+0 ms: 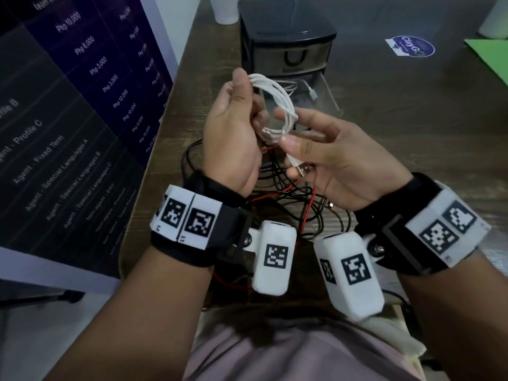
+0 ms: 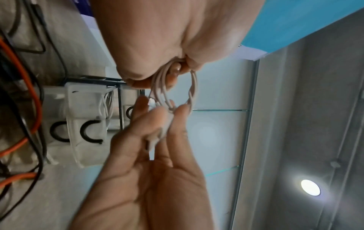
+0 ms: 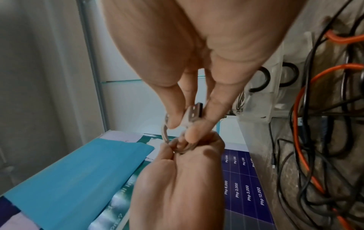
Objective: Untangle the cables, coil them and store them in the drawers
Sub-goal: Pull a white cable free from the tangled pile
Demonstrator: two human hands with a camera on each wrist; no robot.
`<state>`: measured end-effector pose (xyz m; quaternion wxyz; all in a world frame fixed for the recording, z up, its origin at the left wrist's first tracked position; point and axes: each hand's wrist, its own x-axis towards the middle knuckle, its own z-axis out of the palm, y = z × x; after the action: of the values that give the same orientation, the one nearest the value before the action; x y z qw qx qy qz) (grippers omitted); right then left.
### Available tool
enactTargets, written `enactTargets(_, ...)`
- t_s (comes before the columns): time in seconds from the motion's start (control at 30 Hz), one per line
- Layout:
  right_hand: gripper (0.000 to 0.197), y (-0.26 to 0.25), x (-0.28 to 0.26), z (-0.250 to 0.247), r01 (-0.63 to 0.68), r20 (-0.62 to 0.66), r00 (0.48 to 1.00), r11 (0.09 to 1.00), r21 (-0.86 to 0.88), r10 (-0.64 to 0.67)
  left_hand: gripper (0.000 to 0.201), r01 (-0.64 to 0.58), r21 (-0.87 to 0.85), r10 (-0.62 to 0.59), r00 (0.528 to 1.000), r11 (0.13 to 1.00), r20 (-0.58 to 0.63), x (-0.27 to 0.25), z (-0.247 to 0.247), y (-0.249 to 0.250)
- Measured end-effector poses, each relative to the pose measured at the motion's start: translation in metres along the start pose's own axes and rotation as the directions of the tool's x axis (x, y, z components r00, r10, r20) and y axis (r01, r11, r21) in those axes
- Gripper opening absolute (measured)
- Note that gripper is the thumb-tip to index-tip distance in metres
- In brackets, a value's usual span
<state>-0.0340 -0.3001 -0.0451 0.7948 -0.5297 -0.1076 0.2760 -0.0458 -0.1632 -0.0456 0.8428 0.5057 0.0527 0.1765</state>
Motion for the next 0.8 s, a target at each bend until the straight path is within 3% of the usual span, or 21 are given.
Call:
enactTargets(0.1,0.032,0.004,0.004,0.001,0.072,-0.129,0.989,0.997,-0.012,-0.073,0.029,0.069,-0.152,-0.066,0.998,0.986,0.022,0.002,-0.001,0.001)
enactTargets(0.2,0.014,0.013,0.006,0.000,0.100,-0.203,0.975,0.995,0.018,-0.094,0.028,0.117,-0.154,-0.110,0.992,0.981,0.053,0.001,-0.003,-0.002)
enactTargets(0.33,0.011,0.017,0.006,-0.005,0.088,-0.261,0.961,0.996,-0.012,-0.088,0.031,0.132,0.025,-0.133,0.989,0.991,0.070,0.000,-0.011,-0.008)
enactTargets(0.43,0.013,0.011,0.010,-0.013,0.078,-0.310,0.946,0.995,-0.065,-0.094,0.027,0.078,0.231,-0.100,0.991,0.970,0.086,-0.003,-0.015,-0.010)
enactTargets(0.53,0.006,0.001,0.015,-0.022,0.075,-0.328,0.938,0.988,-0.133,-0.115,0.027,-0.034,0.454,-0.002,0.997,0.890,0.079,-0.003,-0.019,-0.011)
enactTargets(0.63,0.005,-0.015,0.023,-0.030,0.057,-0.331,0.932,0.964,-0.258,-0.144,0.034,-0.107,0.572,0.063,0.993,0.813,0.097,-0.002,-0.023,-0.013)
enactTargets(0.8,0.010,-0.050,0.062,-0.045,-0.053,-0.366,0.910,0.818,-0.572,-0.197,0.032,-0.130,0.723,0.070,0.991,0.679,0.113,0.006,-0.024,-0.020)
